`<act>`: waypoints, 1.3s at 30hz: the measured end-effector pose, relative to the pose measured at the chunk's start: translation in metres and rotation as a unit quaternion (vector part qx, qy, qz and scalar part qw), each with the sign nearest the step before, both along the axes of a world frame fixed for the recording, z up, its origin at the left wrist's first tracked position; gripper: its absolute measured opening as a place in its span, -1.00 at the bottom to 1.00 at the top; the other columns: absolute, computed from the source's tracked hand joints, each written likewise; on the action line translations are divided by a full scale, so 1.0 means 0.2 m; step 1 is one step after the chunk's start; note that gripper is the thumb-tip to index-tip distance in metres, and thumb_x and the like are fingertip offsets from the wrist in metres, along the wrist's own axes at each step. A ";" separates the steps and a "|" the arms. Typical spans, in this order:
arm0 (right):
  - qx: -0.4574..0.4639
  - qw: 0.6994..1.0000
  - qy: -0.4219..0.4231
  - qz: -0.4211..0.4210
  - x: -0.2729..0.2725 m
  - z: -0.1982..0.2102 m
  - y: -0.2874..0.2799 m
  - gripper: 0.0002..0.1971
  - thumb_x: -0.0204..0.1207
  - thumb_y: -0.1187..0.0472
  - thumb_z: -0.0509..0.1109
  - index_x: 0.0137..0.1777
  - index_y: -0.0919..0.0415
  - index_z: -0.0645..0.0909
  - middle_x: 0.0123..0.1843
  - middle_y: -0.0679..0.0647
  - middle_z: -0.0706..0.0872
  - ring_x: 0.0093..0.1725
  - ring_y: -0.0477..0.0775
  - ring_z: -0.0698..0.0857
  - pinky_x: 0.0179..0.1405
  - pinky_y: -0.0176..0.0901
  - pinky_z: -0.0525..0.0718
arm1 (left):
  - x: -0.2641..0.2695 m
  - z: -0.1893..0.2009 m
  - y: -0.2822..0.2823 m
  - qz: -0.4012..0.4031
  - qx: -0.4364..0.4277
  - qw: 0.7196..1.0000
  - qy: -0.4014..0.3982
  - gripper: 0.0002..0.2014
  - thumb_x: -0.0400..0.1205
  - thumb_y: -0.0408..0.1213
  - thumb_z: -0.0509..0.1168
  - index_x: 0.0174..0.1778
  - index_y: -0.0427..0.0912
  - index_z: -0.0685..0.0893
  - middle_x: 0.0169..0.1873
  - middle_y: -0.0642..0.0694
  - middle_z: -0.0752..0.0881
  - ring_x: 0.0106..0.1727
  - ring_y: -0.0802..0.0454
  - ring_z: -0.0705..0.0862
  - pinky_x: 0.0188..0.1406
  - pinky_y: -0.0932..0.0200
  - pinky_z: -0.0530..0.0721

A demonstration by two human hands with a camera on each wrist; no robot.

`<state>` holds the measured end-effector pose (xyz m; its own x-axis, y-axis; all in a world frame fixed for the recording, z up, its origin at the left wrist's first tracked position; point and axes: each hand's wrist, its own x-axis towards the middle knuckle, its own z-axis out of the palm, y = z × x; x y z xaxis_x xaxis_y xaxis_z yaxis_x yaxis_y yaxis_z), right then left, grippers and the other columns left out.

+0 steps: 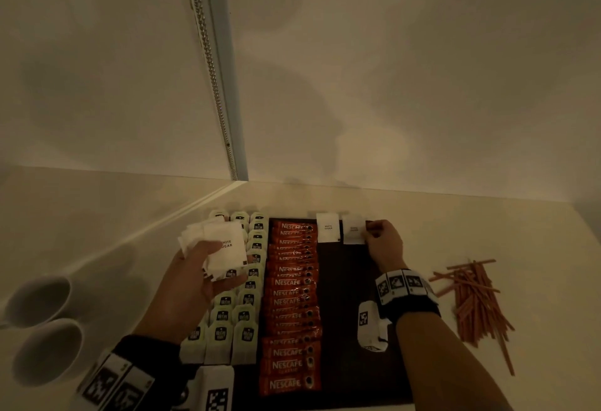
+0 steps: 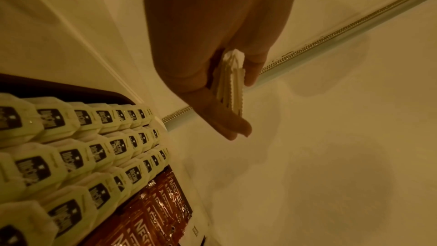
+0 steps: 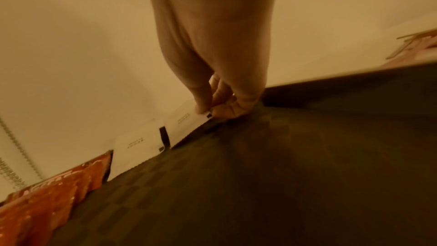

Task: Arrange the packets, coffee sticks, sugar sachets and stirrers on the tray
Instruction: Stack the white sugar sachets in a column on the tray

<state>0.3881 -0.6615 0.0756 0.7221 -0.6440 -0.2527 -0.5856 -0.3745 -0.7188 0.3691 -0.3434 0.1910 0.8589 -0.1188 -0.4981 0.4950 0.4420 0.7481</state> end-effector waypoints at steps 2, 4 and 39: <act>0.004 1.000 -0.005 -0.008 0.02 -0.02 0.01 -0.79 0.54 0.27 0.39 0.11 0.35 0.55 0.12 0.25 0.69 0.13 0.23 0.64 -0.04 -0.19 0.49 | 0.00 0.00 -0.01 0.009 0.010 1.000 0.006 -0.74 0.66 -0.41 0.17 0.25 -0.19 0.60 0.03 -0.23 0.74 -0.01 -0.20 0.74 -0.44 0.07 0.79; 0.006 1.000 -0.017 -0.019 0.03 -0.02 0.03 -0.79 0.53 0.29 0.40 0.10 0.35 0.54 0.10 0.26 0.70 0.11 0.21 0.64 -0.05 -0.20 0.47 | 0.00 0.00 -0.02 0.016 0.013 1.000 0.011 -0.80 0.66 -0.41 0.17 0.11 -0.13 0.63 -0.04 -0.18 0.72 -0.06 -0.14 0.71 -0.51 0.13 0.76; 0.259 0.942 -0.123 0.172 -0.22 0.48 0.55 -0.88 0.59 0.30 0.31 0.04 0.16 0.65 0.03 -0.01 0.75 0.05 -0.04 0.74 -0.02 -0.21 0.74 | -0.02 0.02 -0.03 0.024 -0.101 0.994 0.027 -0.75 0.67 -0.40 0.12 0.20 -0.27 0.61 0.02 -0.35 0.70 -0.17 -0.31 0.79 -0.28 0.10 0.81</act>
<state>0.3446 -0.5523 0.1710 0.9431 -0.1980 -0.2669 -0.2857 -0.0727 -0.9556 0.3644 -0.3487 0.1949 0.8388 -0.1811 -0.5135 0.5068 0.6043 0.6148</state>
